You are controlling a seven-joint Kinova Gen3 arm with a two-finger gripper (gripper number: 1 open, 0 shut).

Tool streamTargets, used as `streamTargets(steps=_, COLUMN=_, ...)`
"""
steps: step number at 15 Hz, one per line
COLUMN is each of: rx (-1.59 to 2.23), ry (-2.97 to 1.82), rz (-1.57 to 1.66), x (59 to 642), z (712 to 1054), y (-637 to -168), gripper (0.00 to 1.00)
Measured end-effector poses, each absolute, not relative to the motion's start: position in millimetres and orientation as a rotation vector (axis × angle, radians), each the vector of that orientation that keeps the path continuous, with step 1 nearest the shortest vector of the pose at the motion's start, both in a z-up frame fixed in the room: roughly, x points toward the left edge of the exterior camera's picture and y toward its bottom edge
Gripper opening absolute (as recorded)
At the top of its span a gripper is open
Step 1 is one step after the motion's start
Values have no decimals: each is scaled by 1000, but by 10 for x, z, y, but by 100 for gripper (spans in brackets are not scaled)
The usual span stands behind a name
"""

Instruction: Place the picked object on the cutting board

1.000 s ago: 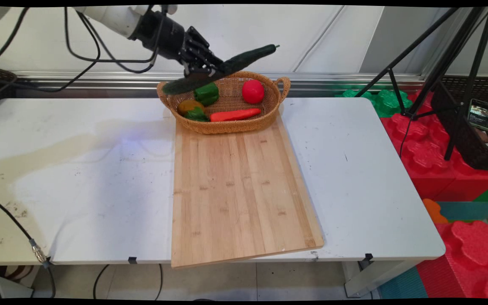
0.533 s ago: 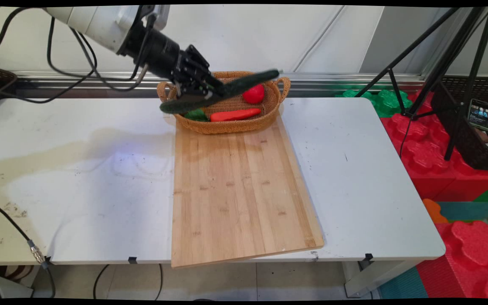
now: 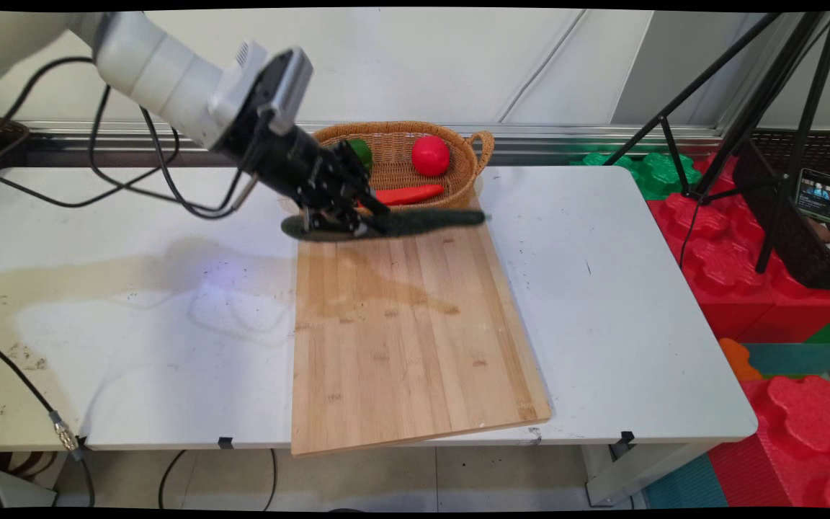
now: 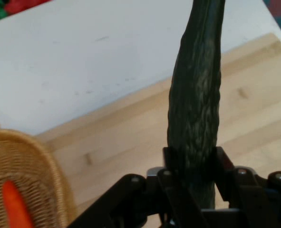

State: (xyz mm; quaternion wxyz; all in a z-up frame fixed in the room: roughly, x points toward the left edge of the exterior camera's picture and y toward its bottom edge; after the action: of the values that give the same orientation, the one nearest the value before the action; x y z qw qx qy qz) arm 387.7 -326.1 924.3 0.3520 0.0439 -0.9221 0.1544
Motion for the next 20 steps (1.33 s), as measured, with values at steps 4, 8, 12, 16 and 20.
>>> streamTargets(steps=4, rx=23, ry=-2434, rz=355, x=3644, z=8957, y=-3186, gripper=0)
streamTargets(steps=8, rx=-63, ry=-2482, rz=314, x=3407, z=8667, y=-3153, gripper=0)
streamTargets(steps=12, rx=-113, ry=-2517, rz=287, x=3222, z=8434, y=-3176, gripper=0)
streamTargets(steps=16, rx=-164, ry=-2549, rz=276, x=3089, z=8232, y=-3219, gripper=0)
streamTargets(steps=20, rx=-188, ry=-2567, rz=274, x=3036, z=8120, y=-3247, gripper=100)
